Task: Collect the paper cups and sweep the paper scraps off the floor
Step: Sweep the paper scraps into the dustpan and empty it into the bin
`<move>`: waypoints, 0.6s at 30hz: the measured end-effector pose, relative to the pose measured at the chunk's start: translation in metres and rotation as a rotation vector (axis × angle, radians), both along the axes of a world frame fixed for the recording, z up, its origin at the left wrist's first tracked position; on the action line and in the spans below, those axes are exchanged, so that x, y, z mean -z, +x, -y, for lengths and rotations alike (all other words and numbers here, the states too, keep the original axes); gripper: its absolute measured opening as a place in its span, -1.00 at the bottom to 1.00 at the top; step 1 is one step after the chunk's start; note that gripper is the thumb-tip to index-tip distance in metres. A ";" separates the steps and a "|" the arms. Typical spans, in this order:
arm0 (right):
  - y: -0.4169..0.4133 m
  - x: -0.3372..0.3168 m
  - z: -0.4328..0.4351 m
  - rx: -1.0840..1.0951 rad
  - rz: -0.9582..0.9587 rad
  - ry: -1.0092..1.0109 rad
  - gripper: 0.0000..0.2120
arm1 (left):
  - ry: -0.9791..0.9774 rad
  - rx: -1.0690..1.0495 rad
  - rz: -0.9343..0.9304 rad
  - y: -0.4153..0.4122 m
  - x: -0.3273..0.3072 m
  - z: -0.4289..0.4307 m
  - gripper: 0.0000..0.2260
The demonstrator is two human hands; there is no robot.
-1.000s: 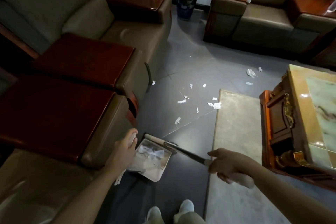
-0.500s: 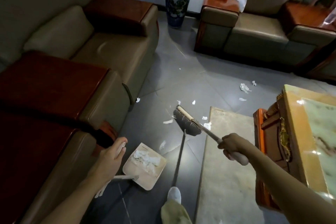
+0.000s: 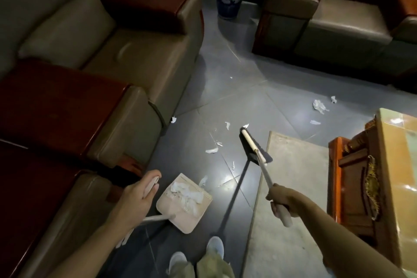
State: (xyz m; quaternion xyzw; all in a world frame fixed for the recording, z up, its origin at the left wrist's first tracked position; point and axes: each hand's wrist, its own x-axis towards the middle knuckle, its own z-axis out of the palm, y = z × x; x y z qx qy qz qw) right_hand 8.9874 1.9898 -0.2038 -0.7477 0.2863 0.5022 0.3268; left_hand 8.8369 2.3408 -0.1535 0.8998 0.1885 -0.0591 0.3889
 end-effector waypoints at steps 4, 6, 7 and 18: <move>-0.042 -0.010 -0.021 0.100 -0.040 0.094 -0.70 | -0.024 -0.010 0.012 0.007 -0.001 0.004 -0.84; -0.061 -0.020 -0.032 0.072 -0.058 0.103 -0.67 | -0.027 -0.002 0.014 0.006 -0.002 0.004 -0.83; -0.068 -0.026 -0.037 0.079 -0.078 0.108 -0.68 | -0.029 0.008 0.016 0.005 -0.002 0.004 -0.83; -0.074 -0.096 -0.036 -0.068 0.061 0.115 -0.81 | -0.017 0.073 0.008 0.009 -0.007 0.005 -0.82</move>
